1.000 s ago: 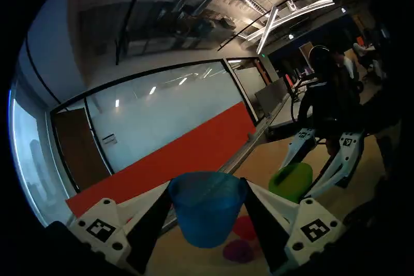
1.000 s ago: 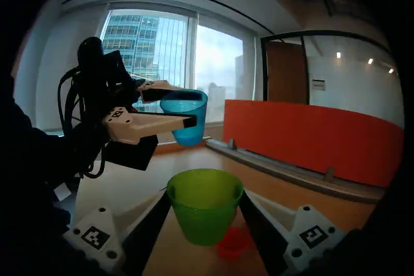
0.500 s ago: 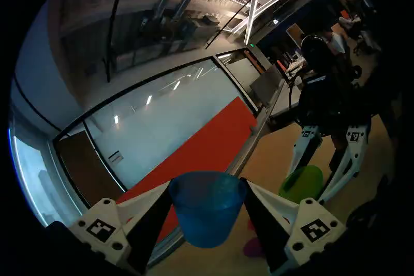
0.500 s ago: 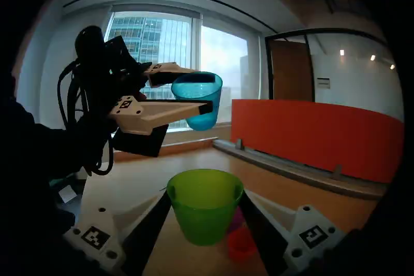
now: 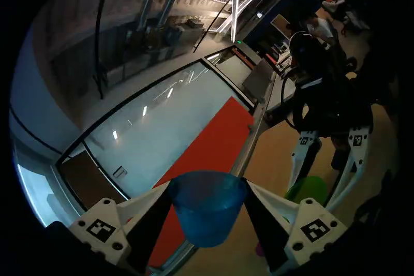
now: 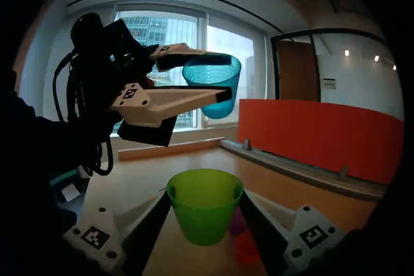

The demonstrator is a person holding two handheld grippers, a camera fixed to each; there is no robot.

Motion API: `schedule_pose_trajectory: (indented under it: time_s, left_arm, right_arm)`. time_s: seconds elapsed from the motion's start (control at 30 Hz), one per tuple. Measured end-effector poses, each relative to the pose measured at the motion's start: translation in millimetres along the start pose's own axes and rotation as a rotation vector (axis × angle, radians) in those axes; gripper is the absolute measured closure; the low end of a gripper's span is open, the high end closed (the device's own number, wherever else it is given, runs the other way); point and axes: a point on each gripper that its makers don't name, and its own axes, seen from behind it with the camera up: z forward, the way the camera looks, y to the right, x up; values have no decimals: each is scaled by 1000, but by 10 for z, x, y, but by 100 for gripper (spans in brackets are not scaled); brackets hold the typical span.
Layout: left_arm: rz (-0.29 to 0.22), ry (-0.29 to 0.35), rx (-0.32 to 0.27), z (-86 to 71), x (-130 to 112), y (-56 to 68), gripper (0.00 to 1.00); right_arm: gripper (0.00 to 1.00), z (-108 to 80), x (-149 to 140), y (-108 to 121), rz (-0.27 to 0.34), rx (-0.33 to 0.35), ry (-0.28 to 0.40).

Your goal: Pour water

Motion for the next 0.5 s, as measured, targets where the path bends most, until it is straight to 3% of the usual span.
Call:
schedule_pose_trajectory:
  time_s: [0.5]
  left_arm:
    - [121,5,27,45,64,-61,11]
  right_arm:
    - [9,73,61,-52,0,14,6]
